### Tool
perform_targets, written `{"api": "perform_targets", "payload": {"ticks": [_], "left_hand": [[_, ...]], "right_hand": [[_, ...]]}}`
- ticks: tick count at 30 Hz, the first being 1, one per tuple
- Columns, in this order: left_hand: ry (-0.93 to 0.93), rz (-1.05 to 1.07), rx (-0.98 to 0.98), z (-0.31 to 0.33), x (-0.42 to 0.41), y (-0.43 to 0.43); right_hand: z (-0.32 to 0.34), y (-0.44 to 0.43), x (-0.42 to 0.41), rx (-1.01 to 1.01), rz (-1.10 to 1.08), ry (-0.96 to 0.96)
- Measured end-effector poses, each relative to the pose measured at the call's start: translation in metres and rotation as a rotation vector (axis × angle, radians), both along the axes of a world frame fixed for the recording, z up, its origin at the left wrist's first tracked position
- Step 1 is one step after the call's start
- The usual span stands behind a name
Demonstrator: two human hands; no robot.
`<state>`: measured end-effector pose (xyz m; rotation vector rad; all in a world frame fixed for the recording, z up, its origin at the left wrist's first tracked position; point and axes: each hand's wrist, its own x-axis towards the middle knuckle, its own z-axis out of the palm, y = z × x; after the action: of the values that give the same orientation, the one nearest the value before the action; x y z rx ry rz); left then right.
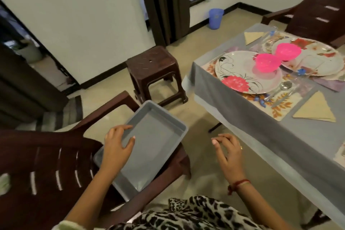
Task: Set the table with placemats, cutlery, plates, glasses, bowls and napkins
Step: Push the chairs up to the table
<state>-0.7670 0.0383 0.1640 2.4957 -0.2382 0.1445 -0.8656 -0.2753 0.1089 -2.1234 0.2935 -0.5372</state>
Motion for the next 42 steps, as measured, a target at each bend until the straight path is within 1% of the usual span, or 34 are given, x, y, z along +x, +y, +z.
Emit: {"api": "perform_targets", "payload": {"ticks": [7,9,16,22,24,26,29,32,35,37,39,42], "left_hand": [[-0.036,0.068,0.046,0.015,-0.014,0.095],[-0.075,0.045,0.058,0.021,-0.018,0.128],[-0.136,-0.082,0.163,0.041,-0.019,0.249],[-0.149,-0.138,0.268,0.048,-0.008,0.305],[-0.143,-0.149,0.294,0.047,-0.007,0.318],[-0.146,-0.167,0.313,0.044,-0.005,0.334],[-0.167,-0.169,0.302,0.037,-0.003,0.361],[-0.134,-0.175,0.255,0.029,-0.007,0.390],[-0.057,-0.353,0.319,0.019,-0.005,0.422],[-0.032,-0.472,0.411,0.012,0.001,0.437],[-0.083,-0.594,0.500,0.006,0.003,0.447],[-0.144,-0.732,0.557,0.005,0.021,0.455]], "right_hand": [[0.004,0.082,-0.007,0.009,0.035,0.032],[0.003,0.113,-0.012,-0.006,0.025,0.006],[-0.001,0.238,-0.046,-0.031,-0.052,0.004],[0.004,0.309,-0.076,-0.051,-0.094,0.028],[0.003,0.327,-0.083,-0.089,-0.106,0.018],[0.001,0.346,-0.088,-0.103,-0.114,0.051],[-0.003,0.375,-0.091,-0.069,-0.127,0.067],[0.004,0.411,-0.093,-0.021,-0.110,0.093],[0.020,0.459,-0.099,0.013,-0.016,0.155],[0.030,0.487,-0.102,0.041,0.085,0.194],[0.038,0.512,-0.103,0.027,0.156,0.242],[0.045,0.537,-0.101,-0.015,0.157,0.322]]}}
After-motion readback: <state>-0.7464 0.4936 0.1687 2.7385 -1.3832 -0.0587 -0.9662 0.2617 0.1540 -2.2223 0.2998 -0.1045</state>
